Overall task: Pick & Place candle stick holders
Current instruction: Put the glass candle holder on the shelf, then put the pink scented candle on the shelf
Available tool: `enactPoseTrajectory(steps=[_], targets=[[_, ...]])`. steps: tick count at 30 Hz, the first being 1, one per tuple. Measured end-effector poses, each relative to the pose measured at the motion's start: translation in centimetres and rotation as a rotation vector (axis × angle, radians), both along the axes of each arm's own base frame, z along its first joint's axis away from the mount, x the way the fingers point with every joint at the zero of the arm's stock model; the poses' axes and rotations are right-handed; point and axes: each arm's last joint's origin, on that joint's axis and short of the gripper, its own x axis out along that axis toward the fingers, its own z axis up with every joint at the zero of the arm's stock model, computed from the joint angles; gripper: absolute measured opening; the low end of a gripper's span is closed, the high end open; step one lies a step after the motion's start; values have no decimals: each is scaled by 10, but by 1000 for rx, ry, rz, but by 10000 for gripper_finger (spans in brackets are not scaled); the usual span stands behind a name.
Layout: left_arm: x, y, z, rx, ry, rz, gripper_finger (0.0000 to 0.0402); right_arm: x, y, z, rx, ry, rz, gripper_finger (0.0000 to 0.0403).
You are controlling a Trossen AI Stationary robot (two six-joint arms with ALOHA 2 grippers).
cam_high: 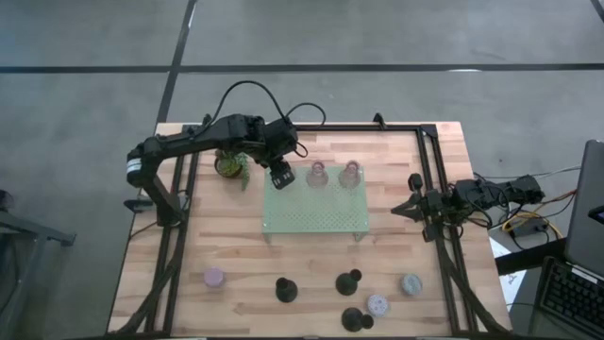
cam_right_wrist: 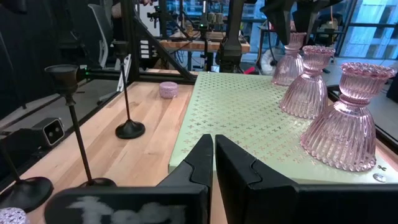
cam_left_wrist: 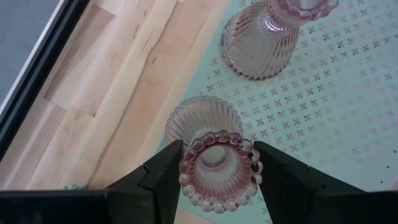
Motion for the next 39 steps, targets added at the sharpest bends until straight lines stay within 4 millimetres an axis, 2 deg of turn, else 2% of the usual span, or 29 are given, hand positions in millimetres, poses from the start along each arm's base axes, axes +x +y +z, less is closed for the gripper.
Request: enactPoseTrajectory(steps=[25, 33, 39], targets=[[-1, -1, 3, -9, -15, -18, 213, 0, 0, 0, 0, 0, 0, 13], [-13, -4, 22, 0, -49, -23, 214, 0, 0, 0, 0, 0, 0, 13], [-38, -18, 26, -72, 91, 23, 223, 0, 0, 0, 0, 0, 0, 13]])
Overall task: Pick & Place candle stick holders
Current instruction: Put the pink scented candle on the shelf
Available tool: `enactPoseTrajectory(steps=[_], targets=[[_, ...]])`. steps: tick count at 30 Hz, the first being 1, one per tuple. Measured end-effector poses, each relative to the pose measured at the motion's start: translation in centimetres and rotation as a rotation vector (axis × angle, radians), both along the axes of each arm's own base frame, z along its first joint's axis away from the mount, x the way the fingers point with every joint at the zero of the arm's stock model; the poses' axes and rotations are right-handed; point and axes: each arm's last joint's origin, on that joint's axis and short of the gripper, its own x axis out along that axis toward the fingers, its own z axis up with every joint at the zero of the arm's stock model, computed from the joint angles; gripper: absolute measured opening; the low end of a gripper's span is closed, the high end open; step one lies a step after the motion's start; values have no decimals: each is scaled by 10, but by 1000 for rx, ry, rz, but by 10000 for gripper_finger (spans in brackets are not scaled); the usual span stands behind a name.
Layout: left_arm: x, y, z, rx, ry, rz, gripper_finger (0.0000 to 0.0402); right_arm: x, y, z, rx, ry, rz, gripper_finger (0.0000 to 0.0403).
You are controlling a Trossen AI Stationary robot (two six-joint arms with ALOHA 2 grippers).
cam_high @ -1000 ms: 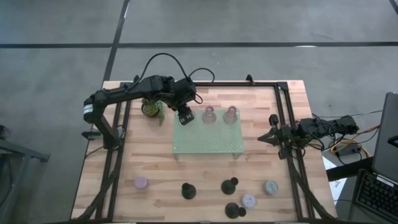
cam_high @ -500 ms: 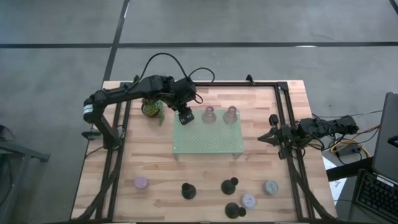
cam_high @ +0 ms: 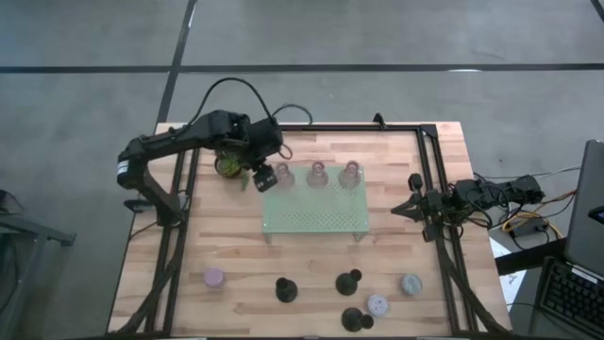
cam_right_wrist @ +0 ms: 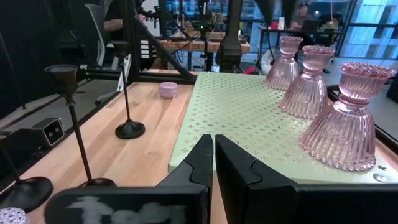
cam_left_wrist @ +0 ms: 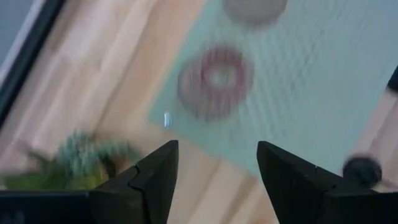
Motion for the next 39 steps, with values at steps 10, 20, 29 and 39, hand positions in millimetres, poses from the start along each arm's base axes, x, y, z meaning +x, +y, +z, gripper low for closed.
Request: enactPoseTrajectory(steps=[10, 20, 29, 39], targets=[[-31, -66, -2, -117, 63, 4, 275, 0, 0, 0, 0, 0, 0, 13], [-69, -158, -56, -107, 204, 59, 354, 0, 0, 0, -1, 0, 1, 13], [-87, -205, -116, -151, 249, 72, 360, 0, 0, 0, 0, 0, 0, 13], [-99, -222, -157, -242, 263, 101, 360, 0, 0, 0, 0, 0, 0, 13]])
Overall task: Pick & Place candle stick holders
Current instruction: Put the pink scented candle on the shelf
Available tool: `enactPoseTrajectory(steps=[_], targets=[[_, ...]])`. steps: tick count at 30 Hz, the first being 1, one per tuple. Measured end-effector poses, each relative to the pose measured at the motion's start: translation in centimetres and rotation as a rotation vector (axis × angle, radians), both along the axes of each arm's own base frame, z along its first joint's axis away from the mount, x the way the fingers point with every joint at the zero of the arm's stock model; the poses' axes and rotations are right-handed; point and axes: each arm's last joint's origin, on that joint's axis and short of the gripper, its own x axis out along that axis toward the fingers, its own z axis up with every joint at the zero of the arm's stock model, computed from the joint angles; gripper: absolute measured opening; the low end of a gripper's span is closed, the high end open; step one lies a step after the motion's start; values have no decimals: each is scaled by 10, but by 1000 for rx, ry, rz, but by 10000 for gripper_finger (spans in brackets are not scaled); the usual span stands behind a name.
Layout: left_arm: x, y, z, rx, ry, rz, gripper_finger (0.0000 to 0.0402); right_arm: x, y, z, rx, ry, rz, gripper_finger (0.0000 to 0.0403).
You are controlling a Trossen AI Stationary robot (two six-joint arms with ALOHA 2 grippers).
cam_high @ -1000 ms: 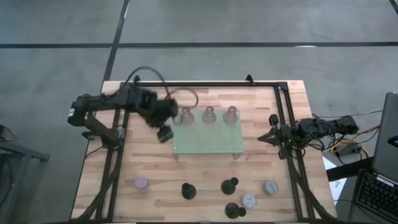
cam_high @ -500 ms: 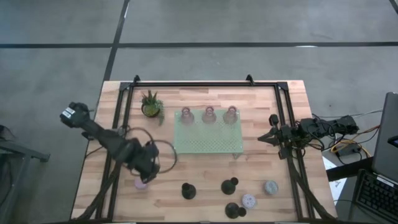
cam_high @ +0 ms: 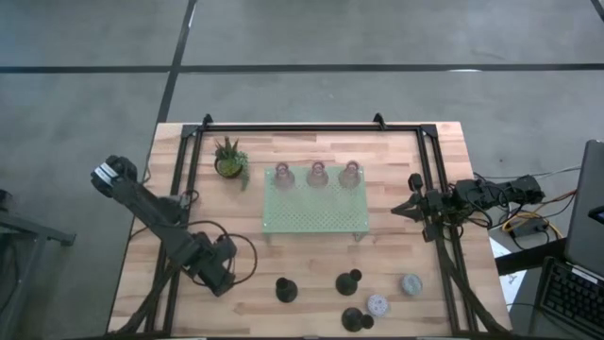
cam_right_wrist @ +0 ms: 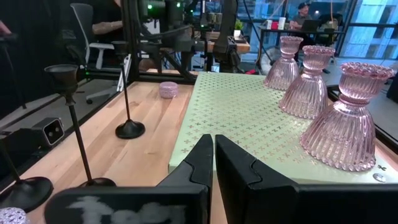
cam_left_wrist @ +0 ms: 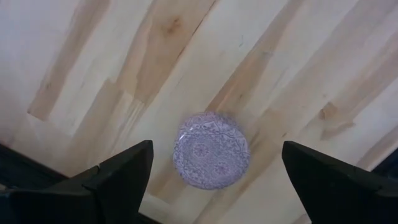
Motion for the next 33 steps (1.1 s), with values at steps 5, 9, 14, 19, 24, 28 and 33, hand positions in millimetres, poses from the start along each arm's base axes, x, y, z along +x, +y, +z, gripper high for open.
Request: enactPoseTrajectory(steps=[5, 9, 14, 19, 24, 28, 33], targets=[[-8, -7, -16, -18, 4, 47, 360, 0, 0, 0, -1, 0, 0, 13], [-16, -12, -24, -32, 9, 58, 360, 0, 0, 0, 0, 0, 0, 13], [-19, -14, -29, -36, 10, 72, 360, 0, 0, 0, 0, 0, 0, 13], [-19, -14, -38, -61, -11, 86, 358, 0, 0, 0, -1, 0, 0, 13], [-24, -13, -48, -68, 18, 100, 358, 0, 0, 0, -1, 0, 0, 13], [-22, -14, -52, -97, -4, 111, 358, 0, 0, 0, 0, 0, 0, 13], [-21, -15, -51, -113, -11, 132, 358, 0, 0, 0, -1, 0, 0, 13]])
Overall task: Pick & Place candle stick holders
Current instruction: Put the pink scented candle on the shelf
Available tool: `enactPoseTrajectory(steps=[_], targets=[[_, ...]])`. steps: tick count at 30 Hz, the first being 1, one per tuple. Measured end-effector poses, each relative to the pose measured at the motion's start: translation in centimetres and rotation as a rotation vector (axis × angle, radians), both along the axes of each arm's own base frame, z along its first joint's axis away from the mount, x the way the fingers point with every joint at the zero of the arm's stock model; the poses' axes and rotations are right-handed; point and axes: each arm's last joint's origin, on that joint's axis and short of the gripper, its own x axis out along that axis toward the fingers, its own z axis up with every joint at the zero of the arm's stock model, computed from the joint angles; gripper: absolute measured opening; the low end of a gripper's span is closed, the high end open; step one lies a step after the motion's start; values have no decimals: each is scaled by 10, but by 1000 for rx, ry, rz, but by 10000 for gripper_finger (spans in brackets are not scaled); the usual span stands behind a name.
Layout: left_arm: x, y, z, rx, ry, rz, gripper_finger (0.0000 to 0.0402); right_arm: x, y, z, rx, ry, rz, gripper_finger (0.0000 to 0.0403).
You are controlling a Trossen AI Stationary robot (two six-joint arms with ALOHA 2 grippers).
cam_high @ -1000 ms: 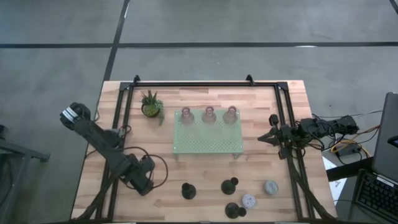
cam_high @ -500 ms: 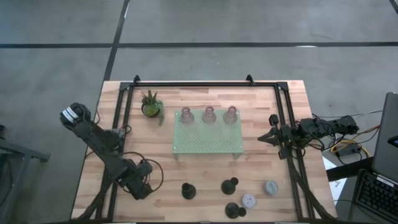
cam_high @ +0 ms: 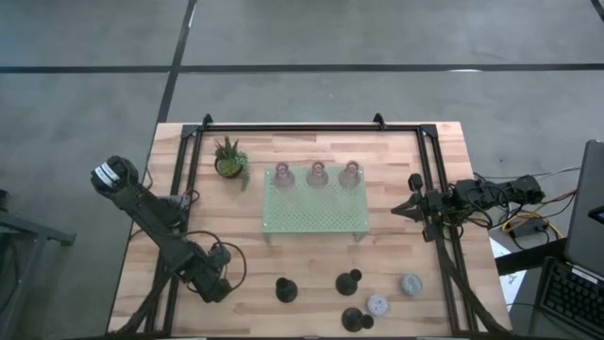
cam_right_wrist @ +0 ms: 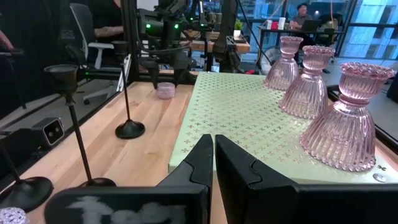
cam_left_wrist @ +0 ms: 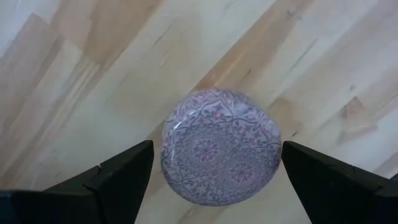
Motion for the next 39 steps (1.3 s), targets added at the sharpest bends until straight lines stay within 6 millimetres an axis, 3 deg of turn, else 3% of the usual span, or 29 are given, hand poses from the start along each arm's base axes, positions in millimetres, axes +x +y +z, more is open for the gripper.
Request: enactPoseTrajectory(steps=[32, 39], targets=[[-3, 2, -21, -37, -59, -25, 357, 0, 0, 0, 1, 0, 0, 13], [-3, 2, -21, -37, -59, -27, 324, 0, 0, 0, 0, 0, 0, 13]])
